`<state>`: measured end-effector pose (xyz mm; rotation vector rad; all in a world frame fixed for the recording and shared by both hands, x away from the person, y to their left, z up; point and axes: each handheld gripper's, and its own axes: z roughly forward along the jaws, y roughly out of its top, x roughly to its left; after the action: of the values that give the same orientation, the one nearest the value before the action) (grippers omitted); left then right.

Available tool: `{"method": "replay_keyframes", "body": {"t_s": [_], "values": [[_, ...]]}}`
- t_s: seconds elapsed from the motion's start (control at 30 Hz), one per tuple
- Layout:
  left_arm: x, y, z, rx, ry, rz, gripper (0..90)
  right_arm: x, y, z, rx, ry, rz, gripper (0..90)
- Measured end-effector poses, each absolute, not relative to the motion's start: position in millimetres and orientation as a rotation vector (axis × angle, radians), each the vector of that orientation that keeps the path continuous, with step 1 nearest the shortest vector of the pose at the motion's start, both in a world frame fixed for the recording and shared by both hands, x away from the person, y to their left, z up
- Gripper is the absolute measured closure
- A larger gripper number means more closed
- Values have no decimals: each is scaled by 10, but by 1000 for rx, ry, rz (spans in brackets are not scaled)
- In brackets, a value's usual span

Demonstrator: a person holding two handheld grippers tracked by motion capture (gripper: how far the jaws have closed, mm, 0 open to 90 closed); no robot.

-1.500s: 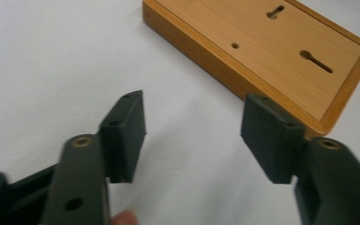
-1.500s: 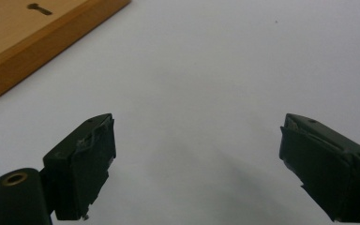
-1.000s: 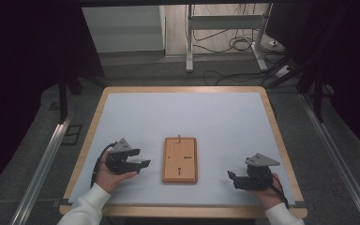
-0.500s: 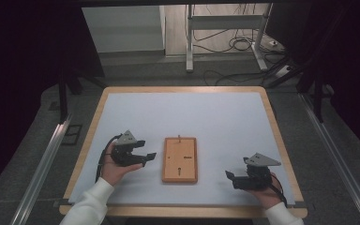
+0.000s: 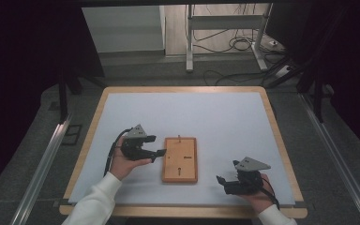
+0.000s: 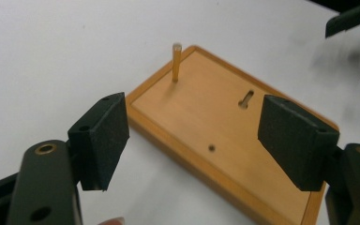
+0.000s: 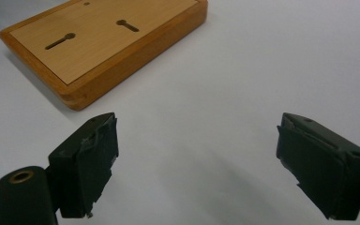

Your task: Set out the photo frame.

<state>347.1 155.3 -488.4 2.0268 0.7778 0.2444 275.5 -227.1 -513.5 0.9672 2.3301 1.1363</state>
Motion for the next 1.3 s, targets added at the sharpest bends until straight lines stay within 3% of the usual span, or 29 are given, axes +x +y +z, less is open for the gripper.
{"method": "replay_keyframes", "body": {"t_s": [0.3,1.0,1.3], "values": [[3520,1362,-4925,2069,761,266,244,2655,-2208,-5056,970,2293,1157,139],[3947,1008,-5140,2131,675,282,332,2688,-2051,-5062,901,2309,1167,147],[4109,983,-5203,2138,653,246,447,2744,-2124,-5092,921,2321,1180,147]]}}
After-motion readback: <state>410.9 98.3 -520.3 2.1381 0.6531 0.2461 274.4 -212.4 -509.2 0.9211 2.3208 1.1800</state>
